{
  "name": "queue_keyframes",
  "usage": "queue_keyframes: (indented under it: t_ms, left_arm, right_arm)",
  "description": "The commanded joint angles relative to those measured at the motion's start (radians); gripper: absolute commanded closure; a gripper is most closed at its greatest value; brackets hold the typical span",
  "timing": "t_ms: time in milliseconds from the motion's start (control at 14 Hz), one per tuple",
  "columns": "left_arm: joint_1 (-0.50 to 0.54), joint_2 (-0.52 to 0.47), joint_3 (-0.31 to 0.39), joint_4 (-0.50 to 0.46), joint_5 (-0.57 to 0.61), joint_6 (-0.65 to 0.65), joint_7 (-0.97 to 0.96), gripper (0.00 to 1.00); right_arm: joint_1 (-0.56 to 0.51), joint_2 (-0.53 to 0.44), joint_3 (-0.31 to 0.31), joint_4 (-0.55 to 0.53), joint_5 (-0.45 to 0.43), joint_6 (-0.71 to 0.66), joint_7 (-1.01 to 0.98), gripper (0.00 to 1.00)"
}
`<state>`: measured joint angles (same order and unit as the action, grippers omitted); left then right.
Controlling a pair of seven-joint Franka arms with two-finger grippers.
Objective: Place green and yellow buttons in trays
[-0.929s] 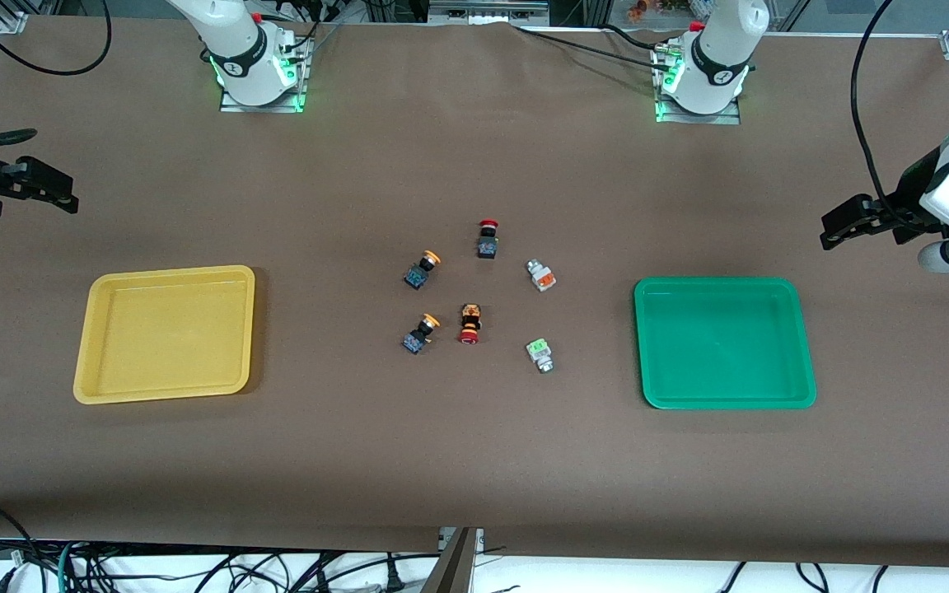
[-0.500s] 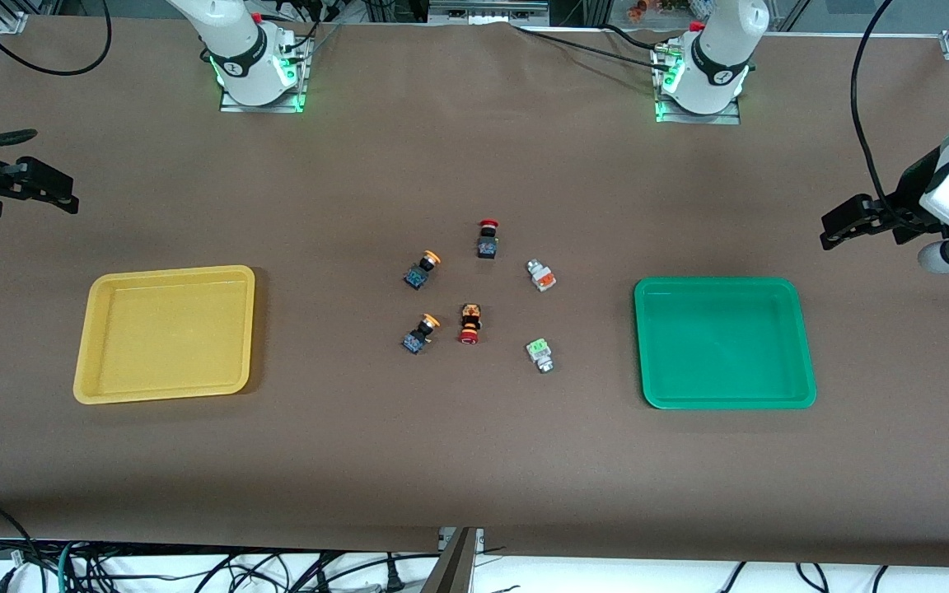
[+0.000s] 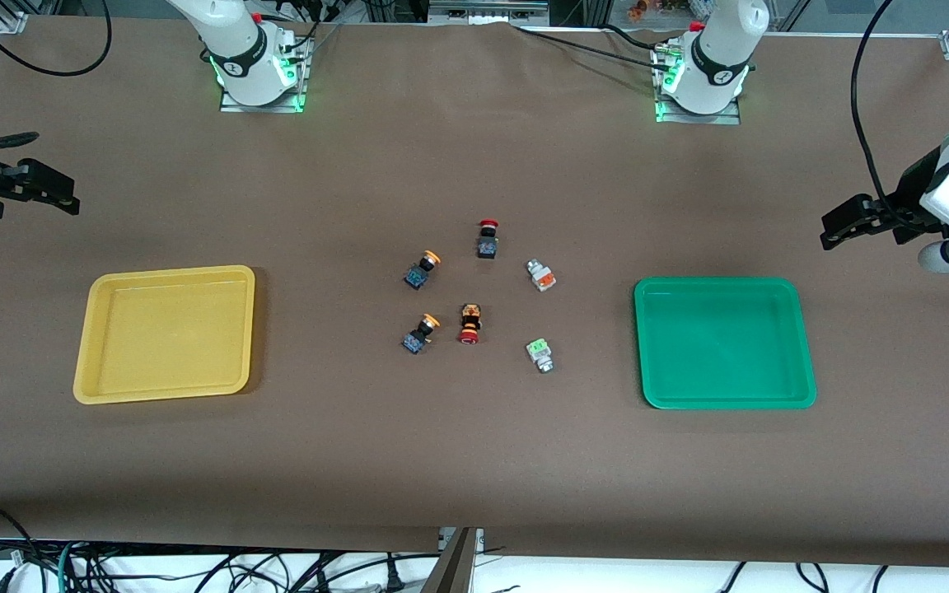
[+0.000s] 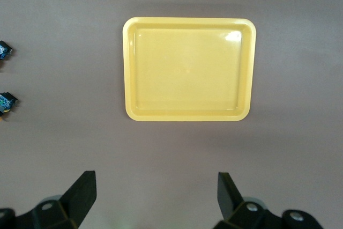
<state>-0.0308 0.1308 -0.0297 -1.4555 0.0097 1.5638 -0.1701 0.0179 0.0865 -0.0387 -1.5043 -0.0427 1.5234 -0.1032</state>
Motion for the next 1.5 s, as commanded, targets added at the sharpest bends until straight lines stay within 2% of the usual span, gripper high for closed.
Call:
queue_keyframes:
  t_ms: [0, 500, 1000, 1071, 1214, 1429]
  left_arm:
    - [0.000, 0.018, 0.002, 0.040, -0.002, -0.024, 0.018, 0.00]
    - [-0.003, 0.019, 0.001, 0.038, -0.001, -0.022, 0.018, 0.00]
    - [-0.003, 0.019, 0.002, 0.040, -0.001, -0.024, 0.018, 0.00]
    - [-0.003, 0.019, 0.001, 0.038, -0.001, -0.024, 0.018, 0.00]
    - [-0.001, 0.019, 0.001, 0.038, -0.002, -0.024, 0.018, 0.00]
    - [-0.003, 0.019, 0.001, 0.038, -0.001, -0.024, 0.018, 0.00]
  right_arm:
    - [-0.012, 0.006, 0.008, 0.015, 0.014, -0.003, -0.001, 0.00]
    - [-0.010, 0.007, 0.009, 0.015, 0.017, 0.001, 0.008, 0.00]
    - [0.007, 0.151, 0.020, 0.007, 0.018, 0.004, 0.008, 0.00]
    - [0.048, 0.180, 0.031, 0.009, 0.030, 0.036, 0.031, 0.00]
    - [0.097, 0.241, 0.036, 0.009, 0.041, 0.113, 0.203, 0.00]
    - [0.160, 0.360, 0.036, 0.007, 0.133, 0.251, 0.411, 0.00]
